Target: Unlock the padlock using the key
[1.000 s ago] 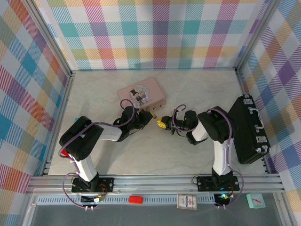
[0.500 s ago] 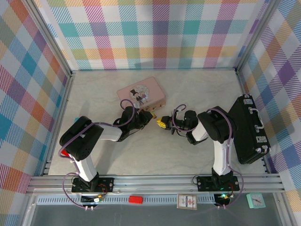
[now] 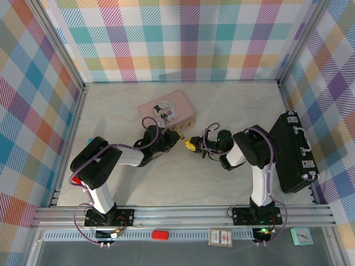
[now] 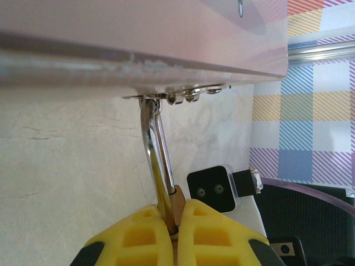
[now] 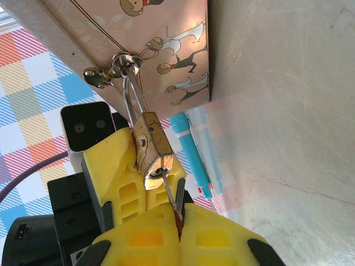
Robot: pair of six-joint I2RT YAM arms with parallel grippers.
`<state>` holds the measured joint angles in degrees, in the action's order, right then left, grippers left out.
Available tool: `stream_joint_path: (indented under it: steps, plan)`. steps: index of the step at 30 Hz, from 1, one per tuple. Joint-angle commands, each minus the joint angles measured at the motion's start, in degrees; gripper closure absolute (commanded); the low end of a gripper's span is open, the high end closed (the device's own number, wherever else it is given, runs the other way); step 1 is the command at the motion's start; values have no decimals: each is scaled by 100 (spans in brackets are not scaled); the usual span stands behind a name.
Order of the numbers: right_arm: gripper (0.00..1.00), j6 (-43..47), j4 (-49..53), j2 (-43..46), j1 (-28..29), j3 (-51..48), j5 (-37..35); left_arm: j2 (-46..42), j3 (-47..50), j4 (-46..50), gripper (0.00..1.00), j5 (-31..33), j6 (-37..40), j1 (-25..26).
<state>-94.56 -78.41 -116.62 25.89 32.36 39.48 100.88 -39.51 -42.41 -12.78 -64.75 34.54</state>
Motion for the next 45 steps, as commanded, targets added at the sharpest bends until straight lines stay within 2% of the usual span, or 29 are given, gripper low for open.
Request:
stream_joint_path:
  steps: [1,29,45]
  plan:
    - [100,-101,-218,122,13,51,-285,-193,22,-924,100,-234,-270,130]
    - [100,-440,-227,221,-1,208,-262,-174,97,-1612,100,-218,-571,215]
    - [100,-394,-227,71,-170,512,41,-459,-197,-1175,100,-333,-617,534]
